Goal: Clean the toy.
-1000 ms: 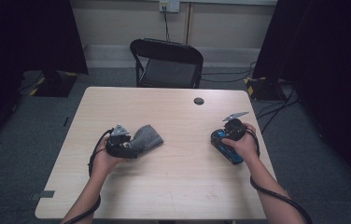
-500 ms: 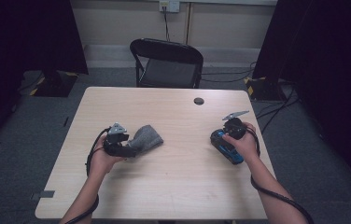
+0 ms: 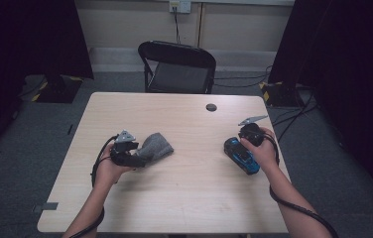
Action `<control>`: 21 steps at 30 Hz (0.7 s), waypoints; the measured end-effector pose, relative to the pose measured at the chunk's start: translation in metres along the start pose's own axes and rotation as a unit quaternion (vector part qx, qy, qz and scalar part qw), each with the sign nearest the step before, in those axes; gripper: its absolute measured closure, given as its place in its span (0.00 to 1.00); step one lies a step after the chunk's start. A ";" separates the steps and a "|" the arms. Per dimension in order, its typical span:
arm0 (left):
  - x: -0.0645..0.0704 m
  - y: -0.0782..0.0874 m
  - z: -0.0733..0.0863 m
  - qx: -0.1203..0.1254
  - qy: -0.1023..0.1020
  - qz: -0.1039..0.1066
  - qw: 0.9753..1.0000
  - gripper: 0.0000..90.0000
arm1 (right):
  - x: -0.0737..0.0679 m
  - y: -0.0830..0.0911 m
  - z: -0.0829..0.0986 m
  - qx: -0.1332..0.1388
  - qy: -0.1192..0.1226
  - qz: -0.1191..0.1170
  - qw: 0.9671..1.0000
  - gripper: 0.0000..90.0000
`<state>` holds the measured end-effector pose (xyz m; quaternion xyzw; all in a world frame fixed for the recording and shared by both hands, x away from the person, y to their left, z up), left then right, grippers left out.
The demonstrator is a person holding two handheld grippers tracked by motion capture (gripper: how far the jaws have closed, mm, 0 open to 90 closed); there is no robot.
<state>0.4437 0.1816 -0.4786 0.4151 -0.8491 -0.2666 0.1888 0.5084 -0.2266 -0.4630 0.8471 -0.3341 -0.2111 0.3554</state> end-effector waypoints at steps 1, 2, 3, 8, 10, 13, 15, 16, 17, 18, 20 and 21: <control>0.001 0.000 -0.001 -0.001 0.000 0.001 1.000 0.18 | 0.000 0.001 0.000 0.002 0.000 -0.001 1.000 0.18; 0.002 0.000 -0.001 -0.001 0.000 0.002 1.000 0.18 | -0.001 0.002 -0.001 0.002 -0.002 -0.003 1.000 0.18; 0.002 0.000 -0.001 -0.002 -0.002 0.002 1.000 0.18 | -0.001 0.002 -0.001 0.002 -0.002 -0.003 1.000 0.18; 0.008 0.000 -0.005 -0.004 -0.006 0.007 1.000 0.18 | -0.007 0.004 -0.003 0.001 0.006 -0.010 1.000 0.19; 0.010 0.000 -0.007 -0.004 -0.010 0.009 1.000 0.18 | -0.009 0.004 -0.003 0.000 0.012 -0.011 1.000 0.19; 0.012 0.000 -0.008 -0.001 -0.010 0.012 1.000 0.18 | -0.014 0.003 -0.004 0.000 0.014 -0.019 1.000 0.19; 0.014 0.000 -0.009 -0.002 -0.009 0.013 1.000 0.18 | -0.016 0.002 -0.005 -0.002 0.018 -0.021 1.000 0.18; 0.014 0.000 -0.009 -0.003 -0.009 0.013 1.000 0.17 | -0.017 0.002 -0.005 -0.004 0.021 -0.019 1.000 0.19; 0.015 0.000 -0.009 -0.003 -0.010 0.014 1.000 0.17 | -0.018 0.001 -0.006 -0.005 0.024 -0.021 0.999 0.18; 0.017 0.000 -0.010 -0.003 -0.012 0.015 1.000 0.17 | -0.019 0.001 -0.006 -0.005 0.025 -0.023 0.999 0.18; 0.020 0.000 -0.011 -0.002 -0.015 0.019 1.000 0.17 | -0.021 0.001 -0.007 -0.003 0.025 -0.026 0.999 0.18; 0.021 0.000 -0.011 -0.002 -0.017 0.019 1.000 0.17 | -0.023 0.000 -0.007 -0.002 0.025 -0.029 0.999 0.18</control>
Point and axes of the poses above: each handheld gripper's, and its own axes: y roughly backward along the jaws, z roughly out of its underside, x roughly to its right, the point moved 3 cm from there along -y, roughly forward along the jaws, and after that the axes turned 5 degrees about -z, right-handed, at the moved point
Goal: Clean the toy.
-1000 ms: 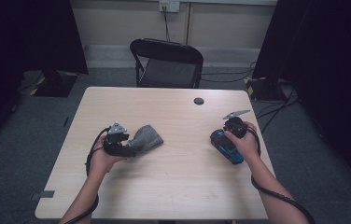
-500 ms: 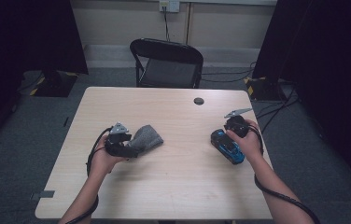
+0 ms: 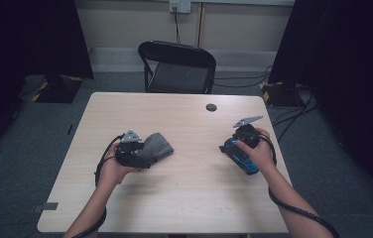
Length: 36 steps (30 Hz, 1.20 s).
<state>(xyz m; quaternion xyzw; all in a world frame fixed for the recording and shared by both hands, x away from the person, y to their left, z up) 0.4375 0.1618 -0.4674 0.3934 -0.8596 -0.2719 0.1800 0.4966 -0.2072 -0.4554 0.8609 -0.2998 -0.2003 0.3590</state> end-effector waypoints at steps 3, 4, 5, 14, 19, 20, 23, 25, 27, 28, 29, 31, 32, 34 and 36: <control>0.003 -0.001 -0.002 0.001 -0.003 0.005 1.000 0.17 | -0.004 -0.001 -0.001 0.004 0.001 -0.005 1.000 0.19; 0.005 -0.001 -0.002 0.001 -0.005 0.006 1.000 0.17 | -0.005 -0.001 -0.002 0.005 0.002 -0.007 1.000 0.19; 0.006 -0.001 -0.003 0.001 -0.005 0.008 1.000 0.17 | -0.007 -0.001 -0.002 0.004 0.004 -0.008 1.000 0.19; 0.016 -0.005 -0.005 0.000 -0.013 0.023 1.000 0.17 | -0.021 -0.007 -0.006 0.002 0.019 -0.025 1.000 0.19; 0.021 -0.007 -0.004 -0.002 -0.020 0.031 0.999 0.17 | -0.027 -0.009 -0.007 0.003 0.027 -0.029 0.999 0.19; 0.021 -0.008 -0.004 -0.003 -0.020 0.032 0.999 0.17 | -0.028 -0.009 -0.007 0.005 0.028 -0.030 0.999 0.19; 0.024 -0.008 -0.005 -0.002 -0.018 0.033 0.999 0.17 | -0.031 -0.011 -0.007 0.005 0.030 -0.033 0.999 0.19; 0.025 -0.009 -0.005 -0.001 -0.019 0.036 0.999 0.17 | -0.032 -0.012 -0.007 0.005 0.030 -0.035 0.999 0.19; 0.027 -0.010 -0.005 -0.002 -0.023 0.037 0.999 0.17 | -0.035 -0.013 -0.006 0.004 0.032 -0.038 0.999 0.19; 0.028 -0.010 -0.005 -0.003 -0.024 0.038 0.999 0.17 | -0.036 -0.014 -0.006 0.005 0.032 -0.040 0.999 0.19; 0.030 -0.011 -0.004 -0.004 -0.025 0.040 0.999 0.17 | -0.037 -0.014 -0.006 0.004 0.033 -0.040 0.999 0.19; 0.032 -0.013 -0.003 -0.003 -0.026 0.045 0.999 0.17 | -0.039 -0.016 -0.005 0.004 0.034 -0.044 0.998 0.19; 0.033 -0.014 -0.003 -0.003 -0.027 0.047 0.999 0.17 | -0.041 -0.017 -0.004 0.003 0.035 -0.046 0.998 0.19; 0.035 -0.015 -0.001 -0.006 -0.031 0.050 0.998 0.17 | -0.044 -0.019 -0.004 0.003 0.038 -0.048 0.998 0.19; 0.038 -0.017 0.000 -0.007 -0.030 0.055 0.998 0.17 | -0.046 -0.020 -0.004 0.003 0.040 -0.051 0.998 0.19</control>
Point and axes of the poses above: each handheld gripper's, and its own axes: y roughly backward along the jaws, z roughly out of its underside, x roughly to its right, the point moved 3 cm from there along -y, roughly forward along the jaws, and after that the axes turned 5 degrees about -z, right-handed, at the moved point
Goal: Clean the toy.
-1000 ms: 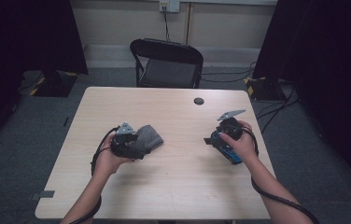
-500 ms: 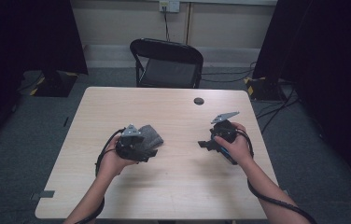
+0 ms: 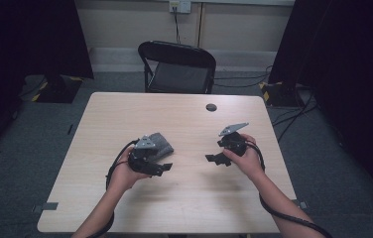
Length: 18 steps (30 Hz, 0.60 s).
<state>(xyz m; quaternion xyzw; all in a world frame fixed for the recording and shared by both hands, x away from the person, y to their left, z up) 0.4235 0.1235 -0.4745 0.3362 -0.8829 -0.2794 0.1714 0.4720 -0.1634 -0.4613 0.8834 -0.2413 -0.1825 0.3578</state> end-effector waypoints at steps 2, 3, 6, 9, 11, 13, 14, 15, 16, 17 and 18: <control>0.002 -0.001 0.001 0.000 -0.003 0.002 1.000 0.17 | -0.003 -0.001 0.000 0.000 0.003 -0.004 1.000 0.19; 0.004 -0.002 0.001 -0.003 -0.005 0.004 1.000 0.17 | -0.004 -0.002 0.000 0.000 0.004 -0.006 1.000 0.19; 0.007 -0.003 0.002 -0.006 -0.010 0.006 1.000 0.17 | -0.007 -0.003 0.000 0.002 0.006 -0.008 1.000 0.19; 0.010 -0.004 0.003 -0.007 -0.011 0.012 1.000 0.17 | -0.009 -0.005 0.001 0.003 0.006 -0.010 1.000 0.19; 0.013 -0.006 0.005 -0.009 -0.013 0.013 1.000 0.18 | -0.011 -0.007 0.002 0.001 0.006 -0.014 1.000 0.19; 0.015 -0.008 0.007 -0.007 -0.013 0.017 1.000 0.18 | -0.012 -0.008 0.003 0.000 0.009 -0.014 1.000 0.19; 0.016 -0.008 0.008 -0.009 -0.015 0.017 1.000 0.18 | -0.013 -0.008 0.003 -0.001 0.011 -0.016 1.000 0.19; 0.017 -0.008 0.008 -0.008 -0.014 0.018 1.000 0.18 | -0.014 -0.009 0.004 0.000 0.011 -0.017 1.000 0.19; 0.018 -0.008 0.009 -0.009 -0.013 0.020 1.000 0.18 | -0.015 -0.009 0.004 -0.003 0.010 -0.018 1.000 0.19; 0.019 -0.008 0.009 -0.008 -0.014 0.021 1.000 0.18 | -0.016 -0.010 0.005 -0.004 0.011 -0.020 1.000 0.19; 0.020 -0.008 0.009 -0.008 -0.014 0.022 1.000 0.18 | -0.017 -0.010 0.005 -0.004 0.013 -0.020 1.000 0.19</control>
Point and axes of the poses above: each handheld gripper's, and its own axes: y roughly backward along the jaws, z roughly out of its underside, x roughly to its right, the point moved 3 cm from there along -y, roughly forward along the jaws, and after that the axes turned 5 degrees about -z, right-handed, at the moved point
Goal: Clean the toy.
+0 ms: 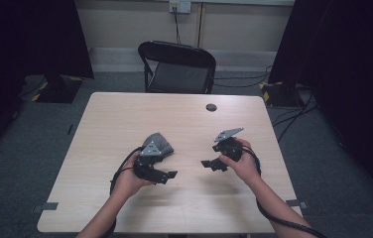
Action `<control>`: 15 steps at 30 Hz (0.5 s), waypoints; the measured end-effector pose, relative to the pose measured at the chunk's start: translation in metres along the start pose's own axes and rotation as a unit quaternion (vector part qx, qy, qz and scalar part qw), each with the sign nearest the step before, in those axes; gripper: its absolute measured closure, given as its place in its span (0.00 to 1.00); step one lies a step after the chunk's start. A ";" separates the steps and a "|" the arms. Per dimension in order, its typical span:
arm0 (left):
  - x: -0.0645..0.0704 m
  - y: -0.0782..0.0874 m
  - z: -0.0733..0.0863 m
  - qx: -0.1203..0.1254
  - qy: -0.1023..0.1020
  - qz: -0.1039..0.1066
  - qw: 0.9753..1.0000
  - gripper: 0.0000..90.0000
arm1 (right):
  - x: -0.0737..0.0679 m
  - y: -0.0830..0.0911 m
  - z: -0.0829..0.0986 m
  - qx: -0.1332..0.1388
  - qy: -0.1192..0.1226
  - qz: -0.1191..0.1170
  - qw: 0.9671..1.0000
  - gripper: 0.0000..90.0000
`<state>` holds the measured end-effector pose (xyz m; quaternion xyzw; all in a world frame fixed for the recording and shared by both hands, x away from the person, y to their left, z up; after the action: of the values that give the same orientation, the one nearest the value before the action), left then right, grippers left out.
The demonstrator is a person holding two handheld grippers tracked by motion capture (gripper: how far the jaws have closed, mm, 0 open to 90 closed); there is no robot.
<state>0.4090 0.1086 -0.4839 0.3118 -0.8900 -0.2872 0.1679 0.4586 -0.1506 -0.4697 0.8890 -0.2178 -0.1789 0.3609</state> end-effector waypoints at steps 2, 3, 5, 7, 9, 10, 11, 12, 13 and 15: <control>0.001 0.001 0.000 0.002 0.003 0.003 1.000 0.18 | -0.002 0.000 0.001 -0.001 0.003 -0.002 1.000 0.19; 0.001 0.002 0.001 0.003 0.003 0.003 1.000 0.18 | -0.003 -0.001 0.002 -0.001 0.004 -0.004 1.000 0.19; 0.001 0.003 0.002 0.001 0.000 0.002 1.000 0.18 | -0.005 -0.001 0.003 -0.001 0.004 -0.005 1.000 0.19; 0.003 0.003 0.003 0.001 0.002 0.005 1.000 0.18 | -0.007 -0.002 0.004 -0.001 0.005 -0.008 1.000 0.19; 0.004 0.003 0.005 -0.002 0.000 0.008 1.000 0.18 | -0.009 -0.003 0.004 0.002 0.008 -0.013 1.000 0.19; 0.005 0.003 0.005 -0.003 -0.002 0.007 1.000 0.18 | -0.010 -0.004 0.004 0.003 0.008 -0.016 1.000 0.18; 0.006 0.003 0.006 -0.003 0.000 0.010 1.000 0.18 | -0.011 -0.005 0.005 0.001 0.010 -0.016 1.000 0.19; 0.006 0.002 0.007 -0.004 0.000 0.011 1.000 0.18 | -0.013 -0.006 0.005 0.001 0.010 -0.017 1.000 0.19; 0.008 0.002 0.009 -0.006 -0.001 0.011 1.000 0.18 | -0.014 -0.006 0.006 0.001 0.010 -0.019 1.000 0.19; 0.010 0.001 0.011 -0.010 -0.004 0.014 1.000 0.18 | -0.018 -0.008 0.007 0.002 0.013 -0.021 1.000 0.19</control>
<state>0.3958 0.1070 -0.4905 0.2964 -0.8921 -0.2949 0.1713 0.4424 -0.1401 -0.4776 0.8963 -0.1945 -0.1749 0.3581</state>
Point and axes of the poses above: each handheld gripper's, and its own axes: y roughly backward along the jaws, z roughly out of its underside, x roughly to its right, the point moved 3 cm from there along -y, roughly forward along the jaws, and after that the axes turned 5 degrees about -z, right-handed, at the moved point
